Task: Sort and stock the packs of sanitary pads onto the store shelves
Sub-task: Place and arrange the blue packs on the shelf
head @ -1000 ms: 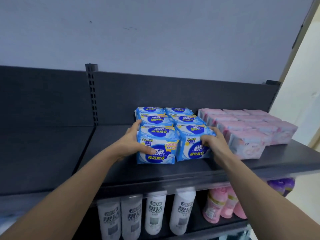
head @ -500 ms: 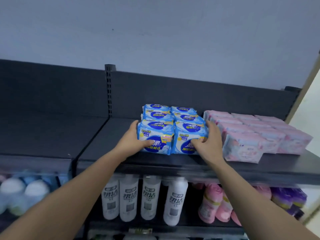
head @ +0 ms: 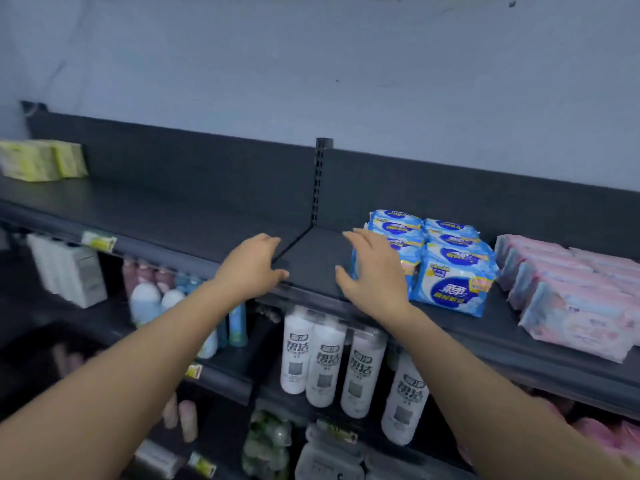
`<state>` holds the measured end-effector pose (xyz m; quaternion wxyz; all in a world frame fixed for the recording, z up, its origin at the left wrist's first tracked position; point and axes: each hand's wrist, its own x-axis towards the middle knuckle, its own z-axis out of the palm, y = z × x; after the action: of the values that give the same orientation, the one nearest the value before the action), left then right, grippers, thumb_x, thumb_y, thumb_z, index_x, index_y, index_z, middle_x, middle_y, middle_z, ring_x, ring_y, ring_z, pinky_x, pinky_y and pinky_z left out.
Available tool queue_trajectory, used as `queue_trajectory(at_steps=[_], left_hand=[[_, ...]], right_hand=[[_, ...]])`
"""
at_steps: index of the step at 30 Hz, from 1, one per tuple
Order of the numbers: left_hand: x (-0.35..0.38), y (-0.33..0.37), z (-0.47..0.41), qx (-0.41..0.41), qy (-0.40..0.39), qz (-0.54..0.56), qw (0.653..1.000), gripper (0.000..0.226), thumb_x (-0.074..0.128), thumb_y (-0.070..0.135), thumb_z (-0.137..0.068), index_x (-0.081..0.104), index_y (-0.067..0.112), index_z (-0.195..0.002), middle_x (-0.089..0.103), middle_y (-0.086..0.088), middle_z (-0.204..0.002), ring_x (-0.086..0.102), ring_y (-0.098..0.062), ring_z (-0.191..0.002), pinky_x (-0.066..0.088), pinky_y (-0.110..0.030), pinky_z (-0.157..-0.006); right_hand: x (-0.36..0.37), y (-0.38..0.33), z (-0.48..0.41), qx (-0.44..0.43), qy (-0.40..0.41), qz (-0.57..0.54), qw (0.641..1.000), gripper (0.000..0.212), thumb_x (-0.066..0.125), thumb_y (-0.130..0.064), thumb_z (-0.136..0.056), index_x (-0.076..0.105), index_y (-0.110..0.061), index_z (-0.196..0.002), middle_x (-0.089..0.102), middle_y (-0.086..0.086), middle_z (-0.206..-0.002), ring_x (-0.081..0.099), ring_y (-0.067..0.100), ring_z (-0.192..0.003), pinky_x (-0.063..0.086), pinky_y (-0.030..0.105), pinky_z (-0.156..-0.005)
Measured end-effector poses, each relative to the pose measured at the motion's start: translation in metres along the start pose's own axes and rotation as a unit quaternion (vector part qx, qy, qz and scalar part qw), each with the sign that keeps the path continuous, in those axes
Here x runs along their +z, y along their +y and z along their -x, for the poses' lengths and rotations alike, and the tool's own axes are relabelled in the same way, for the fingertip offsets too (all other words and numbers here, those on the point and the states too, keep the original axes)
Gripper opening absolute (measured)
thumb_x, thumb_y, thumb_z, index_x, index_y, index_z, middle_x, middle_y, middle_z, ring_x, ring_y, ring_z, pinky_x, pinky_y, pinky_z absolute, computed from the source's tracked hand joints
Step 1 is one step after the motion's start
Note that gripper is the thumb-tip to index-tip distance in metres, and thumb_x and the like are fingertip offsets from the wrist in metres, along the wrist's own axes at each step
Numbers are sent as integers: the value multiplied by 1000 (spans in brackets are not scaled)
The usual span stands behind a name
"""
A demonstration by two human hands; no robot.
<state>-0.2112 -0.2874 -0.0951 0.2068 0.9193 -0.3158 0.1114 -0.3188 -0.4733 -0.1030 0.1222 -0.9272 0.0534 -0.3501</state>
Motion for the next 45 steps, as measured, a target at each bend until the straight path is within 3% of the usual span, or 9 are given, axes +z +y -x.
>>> queue_trajectory(at_steps=[6, 10, 18, 26, 31, 39, 42, 45], left_hand=[[-37, -73, 54, -76, 10, -123, 989, 51, 64, 29, -88, 48, 8, -132, 51, -9, -134, 45, -26, -126, 42, -40, -99], [-64, -125, 93, -139, -3, -181, 974, 39, 64, 33, -87, 52, 11, -118, 54, -6, -121, 51, -26, -115, 46, -38, -88], [-128, -248, 178, -262, -20, -264, 928, 53, 61, 36, -88, 47, 10, -132, 52, -7, -130, 48, -26, -120, 45, -37, -93], [-201, -367, 257, -351, -19, -306, 885, 35, 62, 32, -88, 51, 12, -114, 55, -8, -116, 53, -28, -107, 47, -37, -75], [-240, -430, 303, -400, -7, -322, 858, 43, 61, 35, -87, 51, 14, -123, 55, -5, -122, 54, -26, -112, 48, -36, -83], [-288, -505, 362, -473, -13, -331, 817, 37, 60, 36, -88, 51, 14, -116, 55, -4, -117, 53, -24, -112, 45, -35, -82], [-302, -533, 376, -490, 0, -333, 805, 45, 61, 39, -89, 49, 14, -126, 54, -3, -122, 50, -23, -117, 44, -35, -88], [-320, -565, 391, -515, 13, -335, 789, 51, 60, 41, -89, 47, 15, -132, 52, -2, -128, 47, -23, -122, 43, -36, -94]], right_hand=[[47, -69, -13, -70, -158, 31, 985, 66, 61, -36, -87, 37, -18, -146, 37, 2, -148, 32, 24, -137, 31, 36, -108], [82, -123, -20, -116, -220, 22, 968, 62, 61, -36, -88, 39, -17, -142, 40, 4, -144, 35, 27, -133, 34, 37, -106], [160, -272, -36, -206, -291, -2, 934, 58, 61, -37, -85, 42, -17, -136, 44, 5, -138, 40, 29, -127, 38, 39, -99], [229, -440, -46, -289, -319, -46, 901, 63, 62, -38, -86, 39, -18, -142, 45, 7, -139, 41, 29, -128, 39, 39, -101], [266, -535, -47, -334, -318, -70, 884, 62, 62, -39, -86, 40, -19, -140, 44, 7, -139, 39, 28, -130, 38, 41, -103], [308, -658, -41, -389, -338, -106, 850, 57, 62, -35, -84, 45, -17, -135, 46, 8, -136, 41, 29, -126, 39, 39, -100], [321, -700, -42, -412, -334, -122, 839, 54, 62, -34, -83, 47, -17, -132, 48, 8, -133, 43, 29, -125, 42, 40, -99], [338, -749, -49, -445, -334, -131, 820, 60, 61, -30, -86, 41, -17, -141, 43, 7, -140, 38, 28, -131, 38, 40, -104]])
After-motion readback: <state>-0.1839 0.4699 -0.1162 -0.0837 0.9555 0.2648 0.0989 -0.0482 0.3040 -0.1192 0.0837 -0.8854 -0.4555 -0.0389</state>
